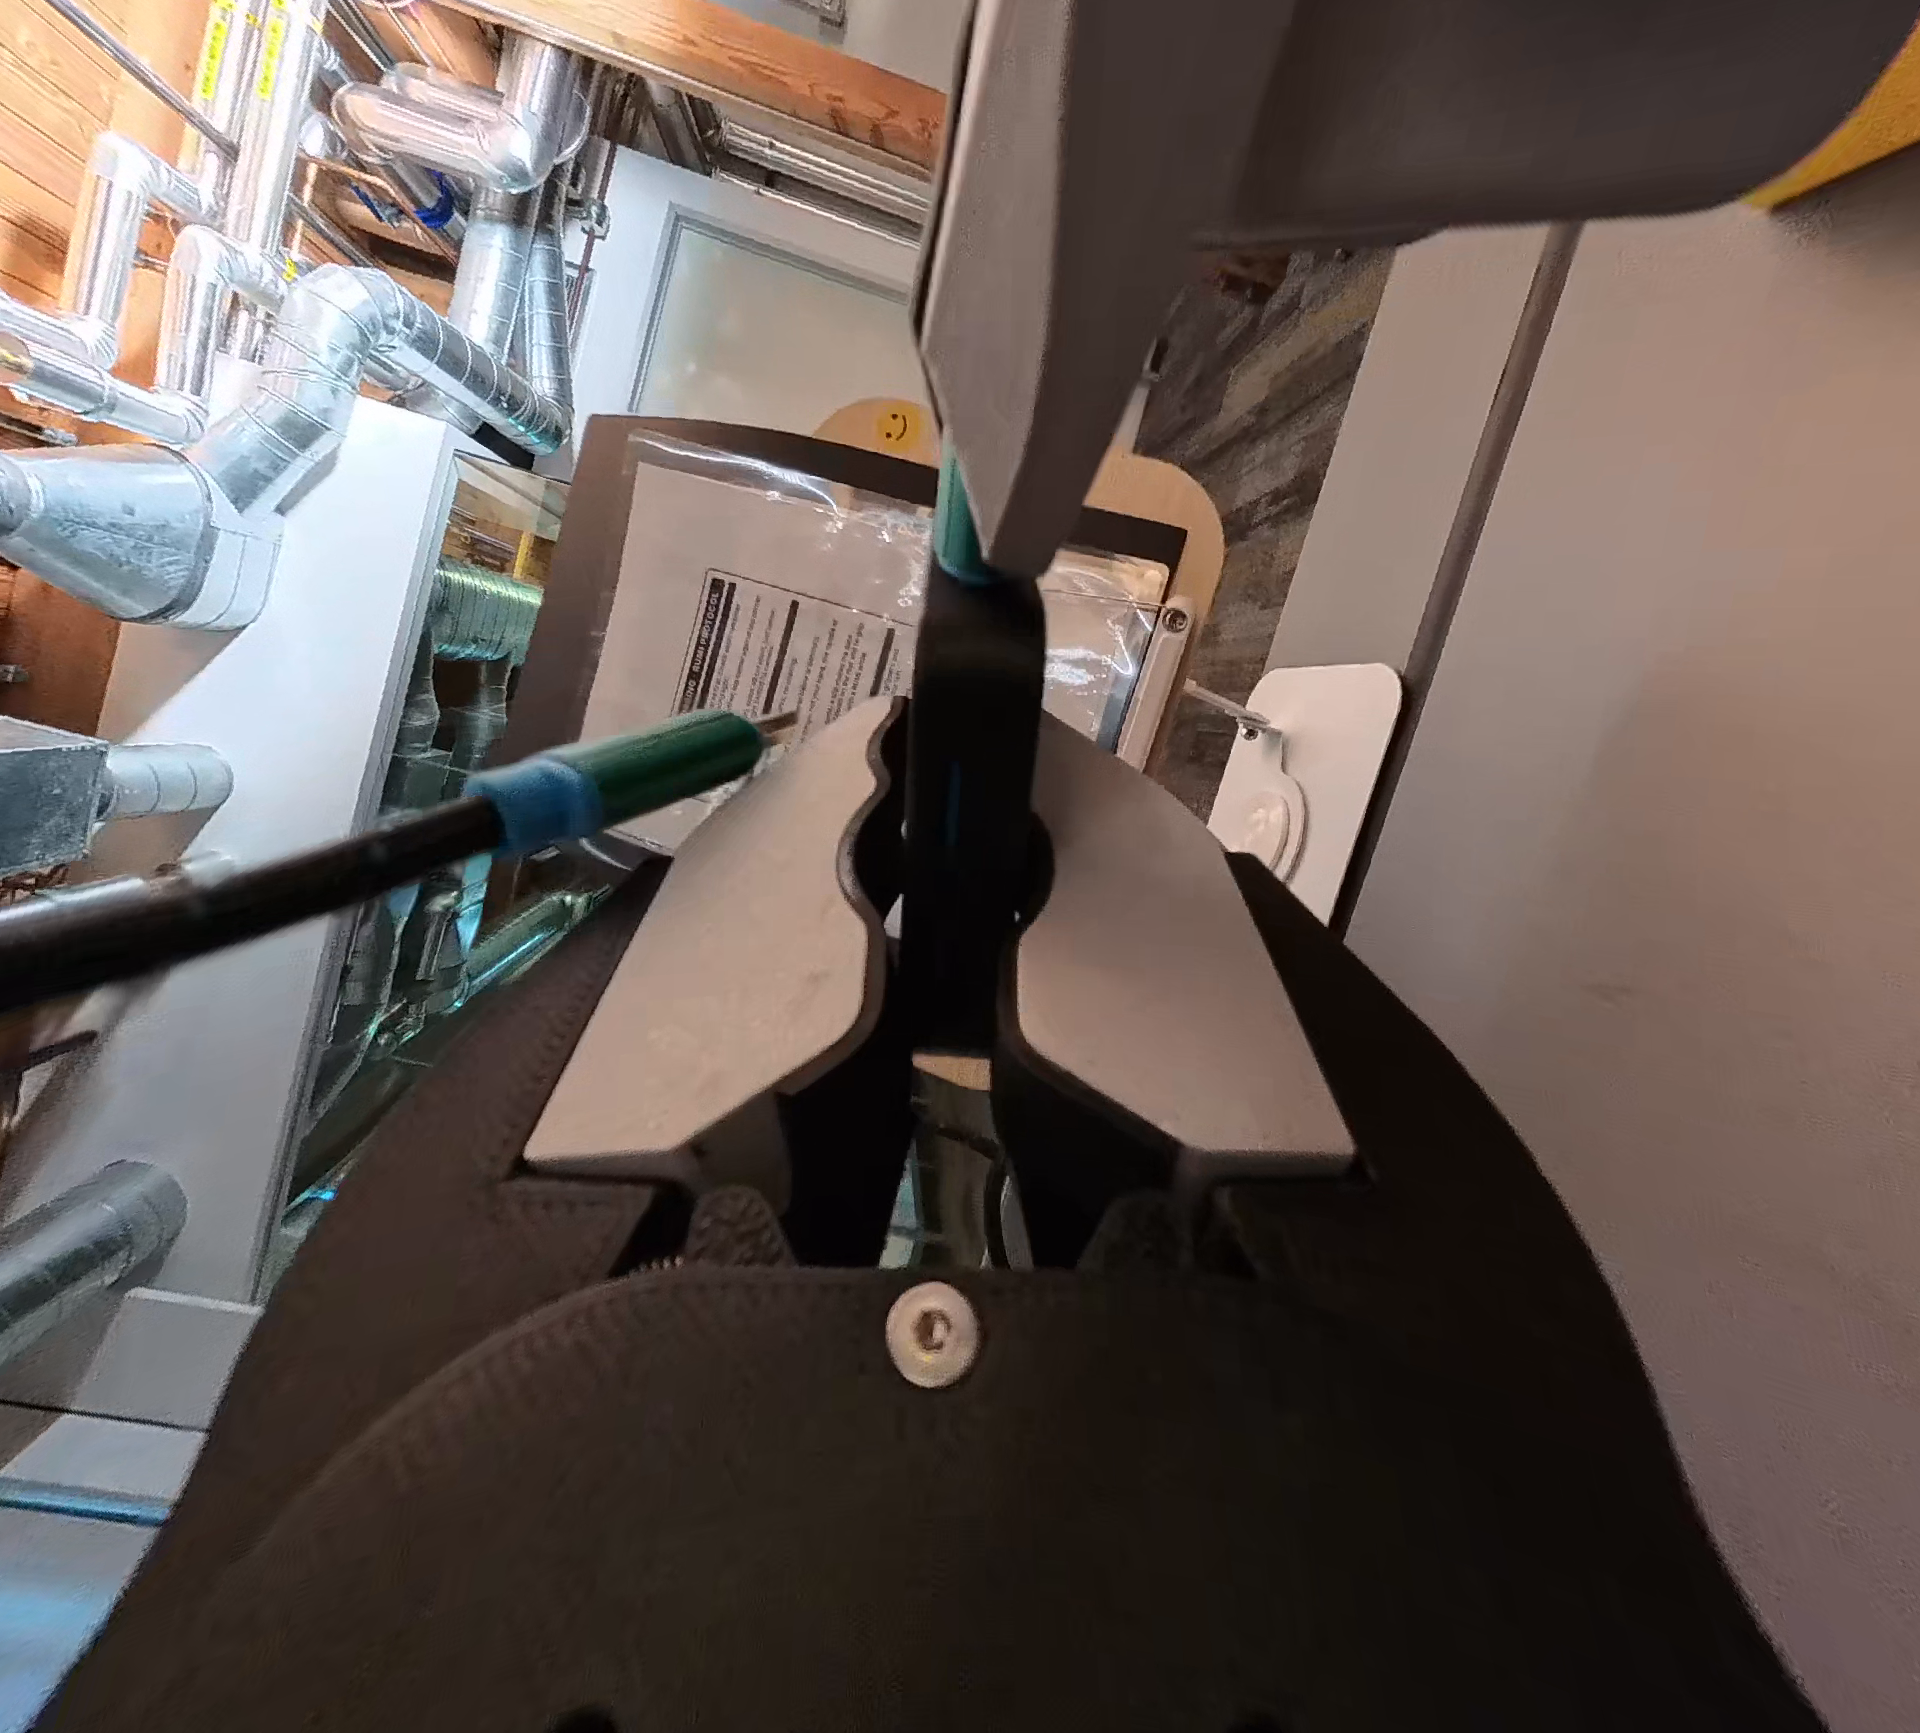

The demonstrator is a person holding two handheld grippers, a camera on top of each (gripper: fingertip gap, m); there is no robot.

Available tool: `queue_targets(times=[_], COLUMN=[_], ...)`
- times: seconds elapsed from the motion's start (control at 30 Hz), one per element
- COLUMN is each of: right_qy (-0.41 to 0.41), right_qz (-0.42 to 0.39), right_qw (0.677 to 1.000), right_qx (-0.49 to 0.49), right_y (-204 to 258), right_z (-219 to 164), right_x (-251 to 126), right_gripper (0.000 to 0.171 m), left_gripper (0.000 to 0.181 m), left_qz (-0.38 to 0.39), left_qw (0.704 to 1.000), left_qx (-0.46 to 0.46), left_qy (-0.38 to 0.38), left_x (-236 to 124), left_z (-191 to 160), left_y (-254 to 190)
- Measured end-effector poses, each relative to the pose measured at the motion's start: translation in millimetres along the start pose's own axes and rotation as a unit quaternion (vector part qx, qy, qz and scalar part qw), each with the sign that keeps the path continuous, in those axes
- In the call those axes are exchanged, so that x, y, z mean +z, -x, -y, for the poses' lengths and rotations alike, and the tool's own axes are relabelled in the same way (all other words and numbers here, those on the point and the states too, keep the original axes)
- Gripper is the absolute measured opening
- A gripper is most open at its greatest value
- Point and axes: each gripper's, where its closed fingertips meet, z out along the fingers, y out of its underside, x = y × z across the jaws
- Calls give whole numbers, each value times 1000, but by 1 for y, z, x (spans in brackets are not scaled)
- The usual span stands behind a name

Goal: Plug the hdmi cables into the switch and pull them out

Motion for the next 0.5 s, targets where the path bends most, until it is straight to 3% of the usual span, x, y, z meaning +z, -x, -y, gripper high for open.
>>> queue_targets(times=[0.17,0.37,0.5], right_qy=[0,-23,10], right_qz=[11,89,34], right_qw=[997,988,995], right_qx=[79,121,93], right_y=[-4,2,-10], right_z=[-2,8,-1], right_x=[-2,-13,-11], right_gripper=[22,22,21], left_gripper=[15,15,15], left_qz=[-9,-35,-36], left_qw=[1000,996,998], left_qx=[-15,-68,-50], left_qy=[-6,-40,-4], left_x=[3,-4,3], left_z=[2,14,7], left_y=[-4,0,-7])
